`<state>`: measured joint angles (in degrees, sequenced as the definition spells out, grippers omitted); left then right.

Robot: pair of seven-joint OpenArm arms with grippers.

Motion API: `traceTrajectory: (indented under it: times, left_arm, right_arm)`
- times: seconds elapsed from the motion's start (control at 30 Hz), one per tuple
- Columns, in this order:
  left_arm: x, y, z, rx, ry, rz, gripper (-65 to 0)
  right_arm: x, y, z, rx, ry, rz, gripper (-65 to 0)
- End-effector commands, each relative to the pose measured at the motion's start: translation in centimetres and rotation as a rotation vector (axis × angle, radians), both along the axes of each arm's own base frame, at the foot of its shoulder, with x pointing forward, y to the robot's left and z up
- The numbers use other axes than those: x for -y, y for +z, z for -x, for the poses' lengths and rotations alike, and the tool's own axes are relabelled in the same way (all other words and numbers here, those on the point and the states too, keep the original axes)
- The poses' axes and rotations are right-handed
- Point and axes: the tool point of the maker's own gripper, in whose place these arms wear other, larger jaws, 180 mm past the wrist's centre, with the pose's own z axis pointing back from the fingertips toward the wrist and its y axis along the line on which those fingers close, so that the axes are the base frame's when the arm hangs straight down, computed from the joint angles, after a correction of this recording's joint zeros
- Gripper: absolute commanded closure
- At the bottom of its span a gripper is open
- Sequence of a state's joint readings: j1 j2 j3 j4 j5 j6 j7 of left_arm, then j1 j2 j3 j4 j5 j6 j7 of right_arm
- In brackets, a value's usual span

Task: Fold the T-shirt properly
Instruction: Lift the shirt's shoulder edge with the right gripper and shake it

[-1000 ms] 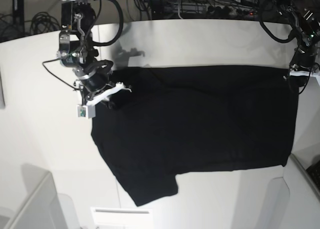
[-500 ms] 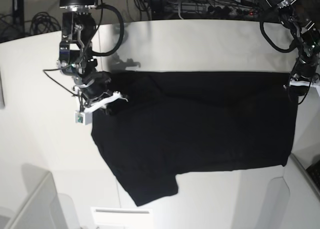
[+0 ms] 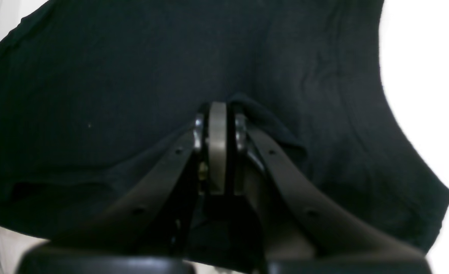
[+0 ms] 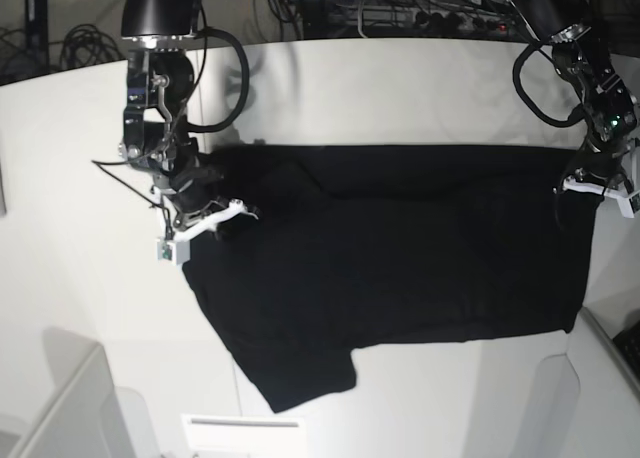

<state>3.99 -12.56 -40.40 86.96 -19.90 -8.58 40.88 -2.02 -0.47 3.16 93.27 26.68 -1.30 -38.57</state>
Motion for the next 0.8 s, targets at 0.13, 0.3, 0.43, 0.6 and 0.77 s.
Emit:
traceTrajectory:
  times: [0.13,0.3,0.43,0.6,0.77]
  left_arm:
    - [-0.9,0.9,-1.3,0.039,0.014,-0.005,0.0]
    - [-0.9,0.9,-1.7,0.045,0.016,0.001,0.0]
    - [-0.9,1.1,-1.8,0.049,0.014,-0.002,0.0]
    - [-1.0,1.3,-2.0,0.056,0.018,-0.002,0.0]
    - [-1.0,1.4,-1.9,0.058,0.016,-0.007,-10.0]
  right_arm:
    - [0.3,1.2,-2.0,0.047,-0.009,-0.001,0.0]
    - [0.3,0.4,-2.1,0.026,-0.010,-0.002,0.0]
    - [0.3,0.6,-2.3,0.030,-0.010,-0.002,0.0]
    - [0.3,0.5,-2.1,0.026,-0.010,-0.002,0.0]
    - [2.3,0.5,-2.0,0.024,-0.074,-0.012,-27.3]
